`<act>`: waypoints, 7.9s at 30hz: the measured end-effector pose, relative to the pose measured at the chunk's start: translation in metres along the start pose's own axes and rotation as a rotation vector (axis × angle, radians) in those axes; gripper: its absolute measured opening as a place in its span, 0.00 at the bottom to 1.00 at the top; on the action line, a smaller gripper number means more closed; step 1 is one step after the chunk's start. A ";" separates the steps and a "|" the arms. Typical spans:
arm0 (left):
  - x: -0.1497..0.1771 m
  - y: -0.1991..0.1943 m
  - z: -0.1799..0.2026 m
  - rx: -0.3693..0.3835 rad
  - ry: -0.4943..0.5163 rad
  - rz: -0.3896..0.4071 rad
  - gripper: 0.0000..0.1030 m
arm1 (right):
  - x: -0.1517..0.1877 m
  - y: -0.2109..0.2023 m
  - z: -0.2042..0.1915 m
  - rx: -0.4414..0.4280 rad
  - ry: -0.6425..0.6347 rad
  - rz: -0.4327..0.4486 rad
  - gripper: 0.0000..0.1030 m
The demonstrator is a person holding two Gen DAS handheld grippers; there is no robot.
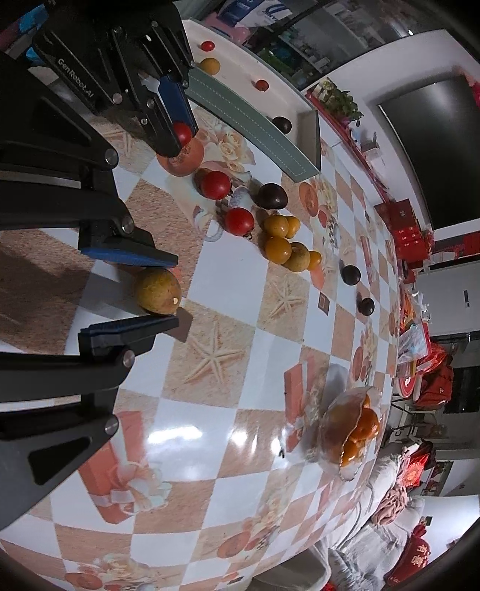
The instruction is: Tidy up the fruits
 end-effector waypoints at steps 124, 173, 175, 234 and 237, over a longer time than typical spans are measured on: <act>-0.010 -0.063 -0.083 -0.025 -0.076 0.023 0.91 | -0.038 0.008 -0.057 -0.060 0.065 -0.064 0.89; -0.041 0.041 0.015 -0.063 -0.067 -0.024 0.62 | -0.070 0.073 -0.028 -0.099 -0.134 -0.039 0.22; -0.041 0.042 0.015 -0.062 -0.068 -0.027 0.62 | -0.070 0.068 -0.023 -0.125 -0.094 -0.024 0.22; 0.009 -0.068 -0.061 0.056 -0.123 0.072 0.23 | -0.008 -0.018 -0.078 -0.093 -0.036 0.012 0.22; 0.011 -0.070 -0.077 0.043 -0.146 0.079 0.23 | -0.011 -0.015 -0.096 -0.104 -0.061 0.009 0.22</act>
Point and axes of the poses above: each gripper's, at about its wrist camera, not at the fingertips, and y roughly the way its jaws point, z to its right, x to its underside, the point moved 10 cm from there along y, roughly the way its jaws point, and after that the axes turned 9 degrees about -x, right-handed, at the moved point
